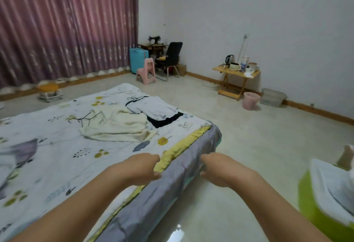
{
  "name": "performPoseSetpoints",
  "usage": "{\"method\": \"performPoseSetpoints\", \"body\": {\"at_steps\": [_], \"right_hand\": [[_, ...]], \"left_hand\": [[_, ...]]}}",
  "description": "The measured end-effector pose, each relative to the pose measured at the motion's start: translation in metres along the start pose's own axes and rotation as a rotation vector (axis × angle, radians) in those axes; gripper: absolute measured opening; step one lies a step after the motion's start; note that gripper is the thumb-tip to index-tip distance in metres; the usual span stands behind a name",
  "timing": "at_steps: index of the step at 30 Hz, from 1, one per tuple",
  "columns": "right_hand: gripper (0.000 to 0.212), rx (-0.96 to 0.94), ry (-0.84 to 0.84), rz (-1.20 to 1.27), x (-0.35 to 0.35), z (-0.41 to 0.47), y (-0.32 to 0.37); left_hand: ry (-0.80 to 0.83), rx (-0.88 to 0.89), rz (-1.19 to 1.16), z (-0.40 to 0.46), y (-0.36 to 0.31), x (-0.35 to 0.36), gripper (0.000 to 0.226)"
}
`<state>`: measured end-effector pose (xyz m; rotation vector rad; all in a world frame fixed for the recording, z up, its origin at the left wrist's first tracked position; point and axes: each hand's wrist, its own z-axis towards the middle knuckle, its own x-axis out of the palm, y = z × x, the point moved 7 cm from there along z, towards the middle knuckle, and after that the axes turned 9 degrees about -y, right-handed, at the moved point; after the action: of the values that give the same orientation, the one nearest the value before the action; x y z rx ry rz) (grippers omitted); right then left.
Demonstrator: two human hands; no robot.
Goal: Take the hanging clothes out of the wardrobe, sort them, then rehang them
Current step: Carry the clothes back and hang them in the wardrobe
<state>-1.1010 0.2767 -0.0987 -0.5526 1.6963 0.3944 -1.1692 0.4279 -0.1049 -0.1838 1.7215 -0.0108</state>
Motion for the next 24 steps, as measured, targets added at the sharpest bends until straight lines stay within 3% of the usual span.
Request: {"method": "performPoseSetpoints", "body": {"at_steps": [12, 24], "right_hand": [[0.04, -0.394, 0.022, 0.026, -0.016, 0.13, 0.131], [0.04, -0.731, 0.026, -0.067, -0.032, 0.248, 0.198]], "left_hand": [[0.038, -0.406, -0.159, -0.006, 0.156, 0.013, 0.054], [-0.105, -0.811, -0.265, 0.012, 0.229, -0.008, 0.049]]}}
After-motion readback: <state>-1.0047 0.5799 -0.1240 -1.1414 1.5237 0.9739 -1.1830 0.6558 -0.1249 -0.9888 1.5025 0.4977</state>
